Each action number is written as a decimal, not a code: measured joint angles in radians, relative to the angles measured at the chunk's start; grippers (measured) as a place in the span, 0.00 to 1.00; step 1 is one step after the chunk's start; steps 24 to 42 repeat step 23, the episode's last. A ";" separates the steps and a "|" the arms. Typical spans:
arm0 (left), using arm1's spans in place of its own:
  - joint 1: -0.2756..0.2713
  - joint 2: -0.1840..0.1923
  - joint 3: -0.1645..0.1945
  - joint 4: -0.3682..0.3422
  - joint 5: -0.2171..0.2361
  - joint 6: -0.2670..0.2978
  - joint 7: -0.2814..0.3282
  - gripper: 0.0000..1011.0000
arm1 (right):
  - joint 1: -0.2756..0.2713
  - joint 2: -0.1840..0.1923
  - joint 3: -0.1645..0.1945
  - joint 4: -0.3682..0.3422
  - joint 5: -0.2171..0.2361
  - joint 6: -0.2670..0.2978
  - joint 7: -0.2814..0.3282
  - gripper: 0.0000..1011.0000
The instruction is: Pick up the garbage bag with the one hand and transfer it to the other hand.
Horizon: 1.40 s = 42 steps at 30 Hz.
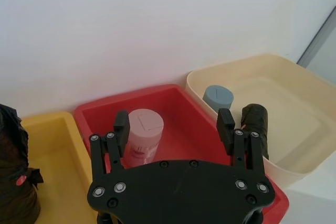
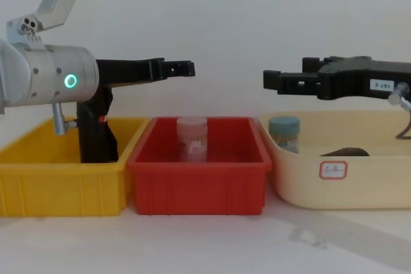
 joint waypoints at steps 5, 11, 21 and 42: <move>-0.003 -0.001 0.002 0.005 -0.001 -0.005 -0.006 0.99 | -0.012 0.006 -0.002 -0.016 0.001 -0.006 0.006 0.99; -0.005 -0.002 0.003 0.009 -0.001 -0.008 -0.011 0.99 | -0.021 0.010 -0.003 -0.025 0.001 -0.009 0.008 0.99; -0.007 -0.003 0.004 0.012 -0.002 -0.011 -0.015 0.99 | -0.030 0.014 -0.005 -0.036 0.002 -0.012 0.013 0.99; -0.007 -0.003 0.004 0.013 -0.002 -0.011 -0.016 0.99 | -0.030 0.015 -0.005 -0.037 0.002 -0.013 0.013 0.99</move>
